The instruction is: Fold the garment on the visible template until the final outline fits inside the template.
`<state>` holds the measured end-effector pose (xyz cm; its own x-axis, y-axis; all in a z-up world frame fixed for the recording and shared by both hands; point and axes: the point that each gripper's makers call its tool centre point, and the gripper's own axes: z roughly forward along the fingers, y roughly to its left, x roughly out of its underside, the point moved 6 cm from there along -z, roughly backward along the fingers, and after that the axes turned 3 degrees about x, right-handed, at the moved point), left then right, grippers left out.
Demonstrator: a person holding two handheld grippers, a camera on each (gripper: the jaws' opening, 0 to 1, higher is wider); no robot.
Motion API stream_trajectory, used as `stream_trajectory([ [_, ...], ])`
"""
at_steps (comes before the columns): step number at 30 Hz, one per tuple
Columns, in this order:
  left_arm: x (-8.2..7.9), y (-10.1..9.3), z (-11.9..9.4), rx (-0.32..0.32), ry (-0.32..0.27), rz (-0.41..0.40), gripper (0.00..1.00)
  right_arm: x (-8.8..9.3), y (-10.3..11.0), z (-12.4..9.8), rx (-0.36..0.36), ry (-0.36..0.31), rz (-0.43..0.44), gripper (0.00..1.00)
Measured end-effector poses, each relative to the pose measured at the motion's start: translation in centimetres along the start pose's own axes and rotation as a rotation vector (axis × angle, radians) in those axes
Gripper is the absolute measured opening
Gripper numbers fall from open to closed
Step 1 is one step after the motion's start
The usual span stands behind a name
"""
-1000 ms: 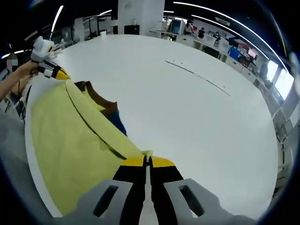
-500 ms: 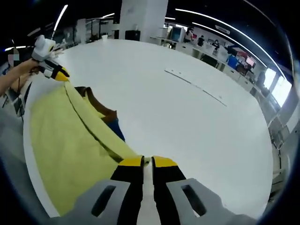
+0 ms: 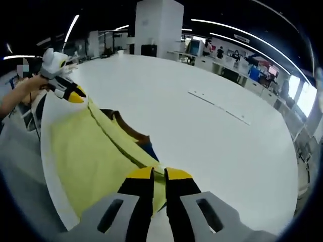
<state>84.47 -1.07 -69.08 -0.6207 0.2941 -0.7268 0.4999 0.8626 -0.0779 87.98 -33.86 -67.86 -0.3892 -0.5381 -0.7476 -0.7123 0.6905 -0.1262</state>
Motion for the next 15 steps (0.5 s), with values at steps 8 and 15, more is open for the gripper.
stream_trajectory([
  [8,1.4,-1.8,0.9,0.029,0.021,-0.044,0.14,1.4,1.8,1.6,-0.068,0.043,0.015,0.07],
  [15,1.9,-0.5,1.7,0.04,0.027,-0.074,0.13,1.9,1.9,3.1,-0.095,0.056,0.038,0.07],
])
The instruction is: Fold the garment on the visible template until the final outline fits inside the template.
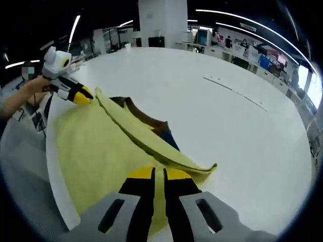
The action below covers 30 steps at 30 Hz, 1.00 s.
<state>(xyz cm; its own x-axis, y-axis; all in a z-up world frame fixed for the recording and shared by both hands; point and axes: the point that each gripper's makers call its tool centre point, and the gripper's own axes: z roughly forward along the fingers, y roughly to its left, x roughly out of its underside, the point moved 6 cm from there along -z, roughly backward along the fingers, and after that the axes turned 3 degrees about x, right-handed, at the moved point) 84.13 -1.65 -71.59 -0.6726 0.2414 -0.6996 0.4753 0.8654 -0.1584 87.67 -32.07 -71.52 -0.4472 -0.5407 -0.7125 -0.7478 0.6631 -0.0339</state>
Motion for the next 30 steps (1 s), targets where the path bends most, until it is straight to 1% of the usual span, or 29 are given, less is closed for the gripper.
stream_trajectory([
  [3,0.0,0.1,0.7,0.036,0.005,-0.016,0.09,0.1,0.0,0.7,-0.009,0.013,-0.002,0.07],
  [6,0.1,0.4,1.4,0.036,0.018,-0.014,0.1,0.4,-0.1,1.4,0.0,0.043,-0.037,0.06],
  [7,0.1,0.5,1.6,0.041,0.023,-0.016,0.1,0.4,-0.1,1.5,0.0,0.046,-0.041,0.06],
  [10,-0.1,1.1,1.7,0.049,0.013,-0.026,0.09,0.4,-0.1,1.7,-0.006,0.045,-0.04,0.07],
  [13,-0.4,1.5,1.9,0.048,0.001,-0.035,0.09,0.1,-0.4,1.6,0.001,0.034,-0.045,0.07],
  [15,-0.3,1.5,1.8,0.04,0.001,-0.028,0.09,-0.2,-0.6,1.6,0.006,0.026,-0.046,0.07],
  [20,-1.5,2.1,2.0,0.028,-0.023,-0.013,0.1,-0.6,-1.4,1.7,0.017,0.018,-0.045,0.07],
  [22,-1.8,1.8,2.1,0.023,-0.024,-0.007,0.1,-0.7,-1.6,1.8,0.023,0.017,-0.047,0.07],
  [26,-2.4,2.0,2.2,0.017,-0.041,0.007,0.11,-1.1,-2.2,2.0,0.029,0.007,-0.046,0.07],
  [29,-2.5,2.2,2.4,0.011,-0.041,0.004,0.1,-1.1,-2.4,2.1,0.033,0.011,-0.044,0.07],
  [30,-2.4,2.1,2.5,0.004,-0.031,0.001,0.11,-1.0,-2.4,2.2,0.037,0.015,-0.045,0.07],
])
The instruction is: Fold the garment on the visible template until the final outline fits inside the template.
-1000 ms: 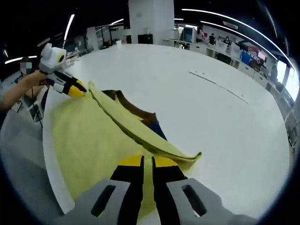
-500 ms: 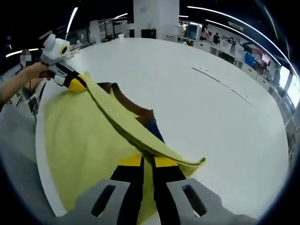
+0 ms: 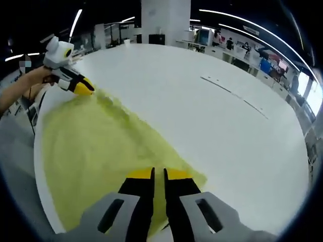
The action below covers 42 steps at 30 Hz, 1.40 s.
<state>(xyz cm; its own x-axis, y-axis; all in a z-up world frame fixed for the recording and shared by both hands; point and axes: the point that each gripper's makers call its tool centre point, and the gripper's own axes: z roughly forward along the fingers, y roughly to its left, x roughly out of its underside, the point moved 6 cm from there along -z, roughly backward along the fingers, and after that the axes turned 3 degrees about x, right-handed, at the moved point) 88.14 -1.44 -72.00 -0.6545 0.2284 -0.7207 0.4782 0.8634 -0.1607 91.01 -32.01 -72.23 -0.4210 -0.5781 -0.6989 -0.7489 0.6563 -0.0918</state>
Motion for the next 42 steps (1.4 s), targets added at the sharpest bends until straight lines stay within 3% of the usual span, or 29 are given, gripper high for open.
stream_trajectory([
  [9,0.5,-1.1,-1.3,-0.014,-0.004,-0.003,0.11,0.0,-0.4,-1.3,0.03,-0.014,0.001,0.09],
  [18,0.4,-1.2,-3.2,-0.013,-0.015,0.027,0.18,0.1,0.7,-3.5,0.038,-0.029,-0.004,0.1],
  [25,0.6,-2.7,-5.1,-0.015,-0.023,0.036,0.2,0.3,1.3,-5.4,0.04,-0.035,0.02,0.15],
  [35,2.2,-3.3,-7.7,-0.021,-0.02,0.032,0.2,2.3,2.5,-8.2,0.043,-0.028,0.061,0.19],
  [42,3.8,-2.5,-9.2,-0.025,-0.015,0.008,0.2,4.3,3.3,-10.2,0.045,-0.02,0.106,0.18],
])
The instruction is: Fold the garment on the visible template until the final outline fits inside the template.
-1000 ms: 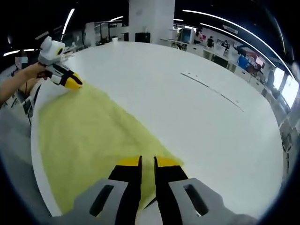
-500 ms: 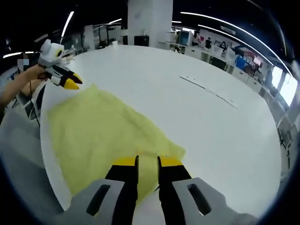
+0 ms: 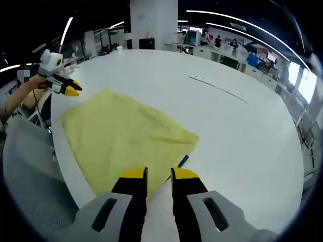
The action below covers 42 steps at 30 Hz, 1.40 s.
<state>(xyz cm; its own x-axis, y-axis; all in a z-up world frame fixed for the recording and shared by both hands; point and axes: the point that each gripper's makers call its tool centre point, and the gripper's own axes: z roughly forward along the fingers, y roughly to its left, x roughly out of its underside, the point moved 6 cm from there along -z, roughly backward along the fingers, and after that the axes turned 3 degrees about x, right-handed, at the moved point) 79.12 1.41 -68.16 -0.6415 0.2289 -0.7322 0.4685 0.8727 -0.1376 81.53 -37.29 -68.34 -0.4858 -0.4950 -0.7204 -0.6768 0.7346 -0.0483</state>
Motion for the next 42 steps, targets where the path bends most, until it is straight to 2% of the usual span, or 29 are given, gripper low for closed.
stream_trajectory([
  [9,1.2,-0.6,-1.4,0.018,-0.01,-0.033,0.19,2.2,1.2,-1.8,-0.02,0.021,0.048,0.18],
  [12,1.8,-0.9,-1.9,0.027,0.008,-0.032,0.2,2.9,1.5,-2.4,-0.018,0.032,0.043,0.18],
  [16,1.8,-1.3,-2.8,0.028,-0.007,-0.038,0.21,2.8,1.9,-3.6,-0.004,0.01,0.073,0.19],
  [19,2.1,-2.3,-3.5,0.064,-0.005,-0.084,0.23,2.7,2.4,-4.2,-0.01,0.004,0.087,0.24],
  [22,2.5,-2.7,-3.8,0.046,-0.002,-0.052,0.26,2.7,2.9,-4.7,-0.009,0.0,0.082,0.27],
  [24,2.8,-3.0,-3.8,0.052,-0.001,-0.054,0.31,2.8,3.1,-4.8,-0.01,0.004,0.081,0.3],
  [27,3.4,-3.6,-3.8,0.073,0.009,-0.051,0.32,3.3,3.7,-4.7,-0.022,0.021,0.078,0.33],
  [31,4.6,-4.0,-3.9,0.089,0.014,-0.062,0.32,4.3,4.1,-4.3,-0.032,0.034,0.077,0.29],
  [35,5.8,-3.8,-3.9,0.055,0.025,-0.086,0.31,5.4,4.3,-3.8,-0.04,0.056,0.091,0.24],
  [42,7.4,-4.0,-3.6,0.064,0.03,-0.127,0.29,7.0,4.7,-3.0,-0.064,0.096,0.096,0.23],
])
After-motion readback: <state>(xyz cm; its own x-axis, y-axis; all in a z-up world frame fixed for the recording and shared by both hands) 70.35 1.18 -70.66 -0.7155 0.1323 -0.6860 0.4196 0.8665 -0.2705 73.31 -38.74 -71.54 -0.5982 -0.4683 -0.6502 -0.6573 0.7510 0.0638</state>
